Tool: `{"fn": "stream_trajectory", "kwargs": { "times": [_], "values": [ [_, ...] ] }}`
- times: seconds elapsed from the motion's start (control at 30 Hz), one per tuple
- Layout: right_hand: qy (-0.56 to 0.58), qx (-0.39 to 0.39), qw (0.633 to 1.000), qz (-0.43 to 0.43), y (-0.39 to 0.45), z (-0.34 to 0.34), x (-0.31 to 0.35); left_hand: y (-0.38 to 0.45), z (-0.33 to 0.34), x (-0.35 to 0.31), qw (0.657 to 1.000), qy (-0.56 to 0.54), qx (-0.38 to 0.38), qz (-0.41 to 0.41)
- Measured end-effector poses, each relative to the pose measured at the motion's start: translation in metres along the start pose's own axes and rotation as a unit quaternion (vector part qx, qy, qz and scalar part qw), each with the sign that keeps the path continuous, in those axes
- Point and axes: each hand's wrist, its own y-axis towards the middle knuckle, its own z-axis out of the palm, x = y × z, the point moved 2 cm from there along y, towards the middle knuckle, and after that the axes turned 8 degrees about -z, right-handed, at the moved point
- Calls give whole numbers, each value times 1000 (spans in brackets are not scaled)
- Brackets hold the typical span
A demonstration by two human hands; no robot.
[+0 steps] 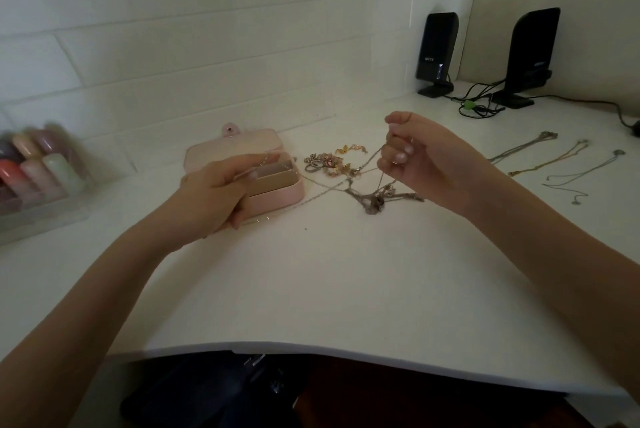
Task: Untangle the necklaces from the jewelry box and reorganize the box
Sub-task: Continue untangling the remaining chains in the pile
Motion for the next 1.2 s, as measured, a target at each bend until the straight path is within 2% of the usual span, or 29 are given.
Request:
{"fn": "stream_trajectory", "kwargs": {
  "times": [0.23, 0.5, 0.57, 0.63, 0.73, 0.8, 0.93, 1.0, 1.03, 1.13, 1.17, 1.2],
  "values": [
    [-98, 5, 995, 15, 3, -10, 9, -3, 1, 3, 1000, -10, 2, -6],
    [-112, -48, 992, -9, 6, -23, 18, -3, 4, 11, 999, -14, 51, 6],
    [-173, -56, 983, -15, 7, -27, 18, -3, 3, 10, 997, 14, 79, 21],
    [-341, -52, 938, -29, 6, -30, 20, -4, 1, 12, 991, 69, 108, 41],
    [-588, -1, 808, -44, 5, -33, 17, -7, 0, 14, 985, 126, 115, 39],
    [-664, 33, 746, -39, 5, -34, 12, -9, 1, 13, 984, 134, 113, 18],
    [-753, 99, 650, -9, 4, -30, 3, -11, 1, 12, 988, 98, 118, -1],
    [-774, 113, 621, -46, 4, -28, 2, -12, -3, 10, 988, 105, 114, 5],
    [-764, 122, 629, -70, 3, -25, 2, -13, -4, 9, 988, 116, 105, 9],
    [-652, 164, 731, -120, 0, -13, -11, -17, -7, 1, 988, 137, 67, 28],
    [-629, 180, 745, -130, -1, -8, -18, -19, -7, -3, 987, 147, 55, 36],
    [-628, 196, 740, -138, -1, -5, -26, -20, -7, -6, 986, 159, 41, 41]
  ]
}}
